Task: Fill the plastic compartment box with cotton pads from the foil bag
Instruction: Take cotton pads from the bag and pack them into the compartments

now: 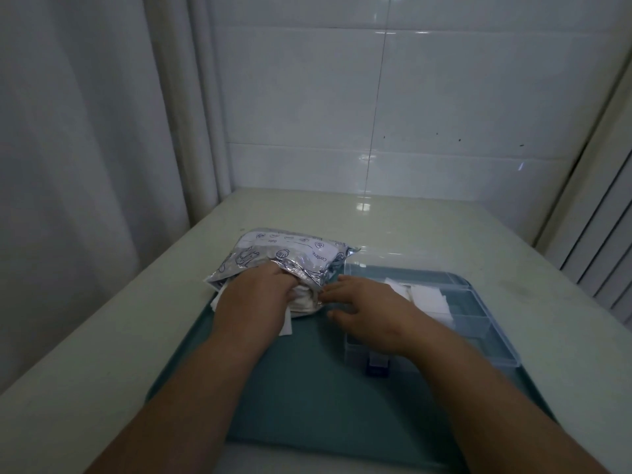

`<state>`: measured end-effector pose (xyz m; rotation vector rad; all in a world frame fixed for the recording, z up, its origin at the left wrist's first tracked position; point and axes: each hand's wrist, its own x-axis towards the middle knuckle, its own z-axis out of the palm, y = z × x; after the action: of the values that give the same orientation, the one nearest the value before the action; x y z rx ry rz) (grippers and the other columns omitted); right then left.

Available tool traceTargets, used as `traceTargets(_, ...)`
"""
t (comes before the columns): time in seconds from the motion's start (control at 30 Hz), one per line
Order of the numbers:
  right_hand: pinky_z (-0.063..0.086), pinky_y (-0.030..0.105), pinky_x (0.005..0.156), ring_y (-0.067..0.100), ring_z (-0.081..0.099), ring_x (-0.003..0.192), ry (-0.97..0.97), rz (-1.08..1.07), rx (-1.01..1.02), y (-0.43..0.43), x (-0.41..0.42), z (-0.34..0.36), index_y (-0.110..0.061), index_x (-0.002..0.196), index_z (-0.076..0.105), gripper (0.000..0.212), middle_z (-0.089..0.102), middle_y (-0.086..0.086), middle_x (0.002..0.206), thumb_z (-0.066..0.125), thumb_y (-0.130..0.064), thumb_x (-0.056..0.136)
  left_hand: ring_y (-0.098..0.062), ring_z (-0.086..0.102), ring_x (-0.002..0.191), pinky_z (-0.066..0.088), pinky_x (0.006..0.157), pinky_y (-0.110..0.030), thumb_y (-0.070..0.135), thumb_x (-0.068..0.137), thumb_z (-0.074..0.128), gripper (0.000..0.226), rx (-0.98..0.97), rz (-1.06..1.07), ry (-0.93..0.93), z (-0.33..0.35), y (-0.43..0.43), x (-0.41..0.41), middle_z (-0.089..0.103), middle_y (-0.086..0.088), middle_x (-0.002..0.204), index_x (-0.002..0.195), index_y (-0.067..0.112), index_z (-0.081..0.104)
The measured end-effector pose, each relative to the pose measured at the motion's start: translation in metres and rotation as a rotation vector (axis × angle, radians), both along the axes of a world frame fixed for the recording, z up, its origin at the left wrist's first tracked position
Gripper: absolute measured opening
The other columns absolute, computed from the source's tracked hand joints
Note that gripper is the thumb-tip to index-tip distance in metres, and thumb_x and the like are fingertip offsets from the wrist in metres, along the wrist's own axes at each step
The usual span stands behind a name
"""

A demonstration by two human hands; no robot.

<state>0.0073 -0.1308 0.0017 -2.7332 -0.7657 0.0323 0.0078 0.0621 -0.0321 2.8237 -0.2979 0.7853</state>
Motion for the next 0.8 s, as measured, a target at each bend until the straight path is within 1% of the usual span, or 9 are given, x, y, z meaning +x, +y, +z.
traceTargets(0.07, 0.037, 0.040, 0.109, 0.012, 0.041, 0.133, -0.007, 0.004, 0.003, -0.0001, 0.0009, -0.0013, -0.031, 0.132, 0.057, 0.038, 0.049, -0.013, 0.143, 0.051, -0.029, 0.095, -0.022, 0.061, 0.101, 0.049, 0.079, -0.035, 0.036, 0.090, 0.058, 0.025, 0.026, 0.009, 0.010, 0.0022, -0.0015, -0.0005, 0.066, 0.004, 0.109, 0.110, 0.030, 0.071)
traceTargets(0.13, 0.036, 0.041, 0.109, 0.011, 0.039, 0.135, -0.012, 0.005, 0.000, -0.0003, 0.0014, -0.0021, -0.031, 0.132, 0.058, 0.038, 0.050, -0.013, 0.143, 0.051, -0.029, 0.095, -0.023, 0.061, 0.100, 0.049, 0.079, -0.036, 0.039, 0.091, 0.058, 0.024, 0.013, 0.018, 0.018, 0.0037, -0.0028, -0.0015, 0.066, 0.004, 0.107, 0.108, 0.029, 0.071)
traceTargets(0.23, 0.035, 0.041, 0.110, 0.010, 0.037, 0.136, -0.013, 0.005, 0.002, -0.0004, 0.0015, -0.0023, -0.031, 0.132, 0.057, 0.038, 0.049, -0.014, 0.143, 0.051, -0.029, 0.095, -0.021, 0.060, 0.100, 0.049, 0.078, -0.034, 0.035, 0.087, 0.060, 0.022, -0.004, 0.041, 0.020, 0.0032, -0.0039, -0.0049, 0.064, 0.006, 0.106, 0.104, 0.027, 0.072)
traceTargets(0.37, 0.034, 0.041, 0.111, 0.010, 0.036, 0.137, -0.010, 0.009, 0.007, -0.0004, 0.0026, -0.0033, -0.031, 0.133, 0.057, 0.038, 0.048, -0.015, 0.144, 0.051, -0.029, 0.095, -0.022, 0.060, 0.099, 0.049, 0.077, -0.034, 0.026, 0.085, 0.056, 0.023, 0.005, 0.061, 0.027, 0.0027, -0.0061, -0.0068, 0.062, 0.003, 0.105, 0.103, 0.024, 0.071)
traceTargets(0.47, 0.033, 0.041, 0.111, 0.010, 0.034, 0.138, -0.012, 0.010, 0.005, -0.0006, 0.0036, -0.0047, -0.032, 0.133, 0.056, 0.039, 0.047, -0.016, 0.144, 0.051, -0.030, 0.095, -0.022, 0.061, 0.097, 0.049, 0.075, -0.035, 0.025, 0.081, 0.055, 0.025, -0.009, 0.068, 0.043, 0.0030, -0.0072, -0.0066, 0.062, 0.003, 0.104, 0.101, 0.023, 0.070)
traceTargets(0.63, 0.032, 0.041, 0.112, 0.008, 0.031, 0.140, -0.012, 0.014, -0.005, -0.0002, 0.0038, -0.0046, -0.033, 0.135, 0.055, 0.039, 0.045, -0.017, 0.146, 0.050, -0.031, 0.096, -0.025, 0.062, 0.097, 0.049, 0.075, -0.036, 0.025, 0.079, 0.061, 0.024, -0.007, 0.049, 0.051, 0.0038, -0.0084, -0.0089, 0.064, 0.002, 0.105, 0.101, 0.024, 0.070)
traceTargets(0.73, 0.032, 0.041, 0.112, 0.008, 0.031, 0.140, -0.009, 0.015, 0.002, -0.0006, 0.0038, -0.0051, -0.033, 0.135, 0.055, 0.039, 0.046, -0.017, 0.146, 0.051, -0.030, 0.096, -0.026, 0.064, 0.092, 0.049, 0.071, -0.036, 0.022, 0.076, 0.062, 0.023, -0.005, 0.045, 0.038, 0.0029, -0.0084, -0.0082, 0.065, 0.001, 0.101, 0.097, 0.024, 0.071)
traceTargets(0.8, 0.032, 0.041, 0.112, 0.007, 0.030, 0.140, -0.011, 0.016, 0.004, -0.0007, 0.0038, -0.0052, -0.033, 0.135, 0.055, 0.040, 0.046, -0.018, 0.145, 0.051, -0.029, 0.095, -0.025, 0.064, 0.091, 0.049, 0.071, -0.036, 0.023, 0.076, 0.060, 0.022, 0.005, 0.053, 0.040, 0.0018, -0.0078, -0.0074, 0.065, 0.002, 0.100, 0.095, 0.024, 0.070)
